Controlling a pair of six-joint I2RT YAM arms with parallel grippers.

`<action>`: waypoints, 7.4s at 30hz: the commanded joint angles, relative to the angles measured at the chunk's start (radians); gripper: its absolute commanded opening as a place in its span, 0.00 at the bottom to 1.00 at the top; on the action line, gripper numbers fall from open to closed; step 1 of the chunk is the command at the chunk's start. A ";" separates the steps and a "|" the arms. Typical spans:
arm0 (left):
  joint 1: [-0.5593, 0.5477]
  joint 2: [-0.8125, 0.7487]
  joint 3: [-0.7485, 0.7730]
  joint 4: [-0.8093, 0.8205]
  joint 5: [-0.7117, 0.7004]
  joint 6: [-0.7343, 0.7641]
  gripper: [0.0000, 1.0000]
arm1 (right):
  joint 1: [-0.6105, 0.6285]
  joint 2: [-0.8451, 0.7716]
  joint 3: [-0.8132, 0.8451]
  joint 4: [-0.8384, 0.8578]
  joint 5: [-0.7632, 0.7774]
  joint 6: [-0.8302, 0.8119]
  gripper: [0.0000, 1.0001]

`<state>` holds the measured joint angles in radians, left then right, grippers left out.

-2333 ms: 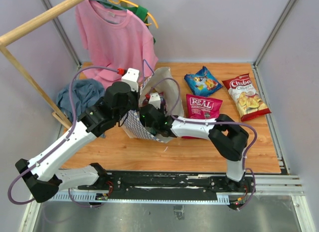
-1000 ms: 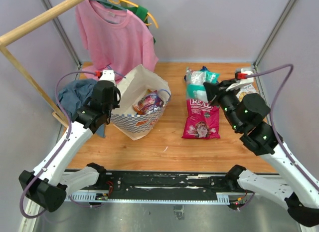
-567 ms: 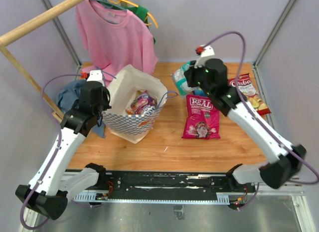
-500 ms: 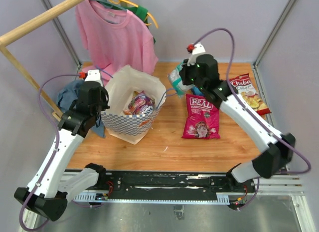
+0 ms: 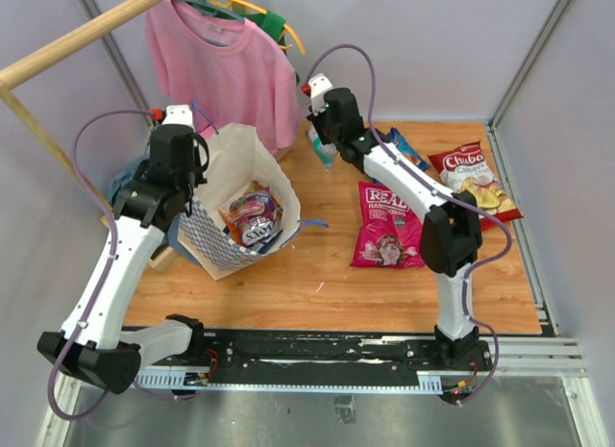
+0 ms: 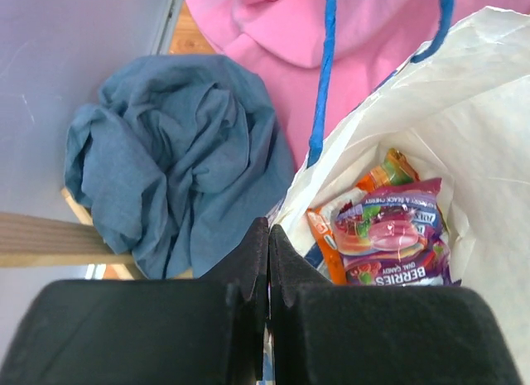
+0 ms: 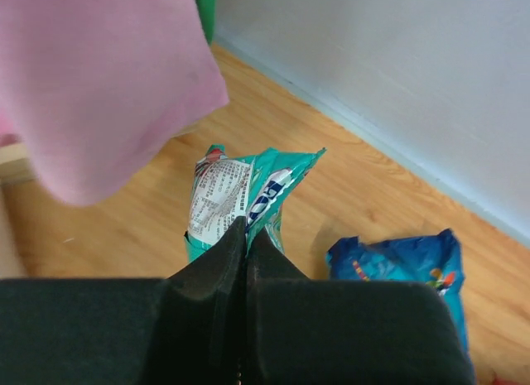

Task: Take the snacks out of the paper bag

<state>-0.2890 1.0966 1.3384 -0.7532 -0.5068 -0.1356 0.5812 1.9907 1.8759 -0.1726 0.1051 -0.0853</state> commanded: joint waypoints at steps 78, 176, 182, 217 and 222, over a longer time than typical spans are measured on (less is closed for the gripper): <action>-0.055 -0.165 -0.226 0.321 0.378 0.233 0.01 | 0.036 -0.686 -0.601 0.001 -0.341 0.405 0.99; -0.371 -0.026 -0.078 -0.119 0.325 0.705 0.77 | 0.357 -0.426 -0.673 -0.068 0.158 0.414 0.01; -0.295 -0.030 -0.135 -0.018 0.266 0.744 0.79 | 0.356 -0.431 -0.681 -0.063 0.150 0.414 0.01; -0.566 -0.092 -0.134 0.110 0.005 0.617 0.01 | 0.488 -0.986 -0.767 -0.143 0.225 0.239 0.92; -0.628 -0.074 -0.171 0.108 -0.076 0.601 0.00 | 0.737 -0.974 -0.787 -0.060 0.202 0.110 0.85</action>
<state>-0.8906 1.0237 1.1770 -0.7013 -0.4866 0.4900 1.1648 0.9504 1.1225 -0.2737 0.3099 0.1638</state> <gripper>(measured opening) 0.025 0.871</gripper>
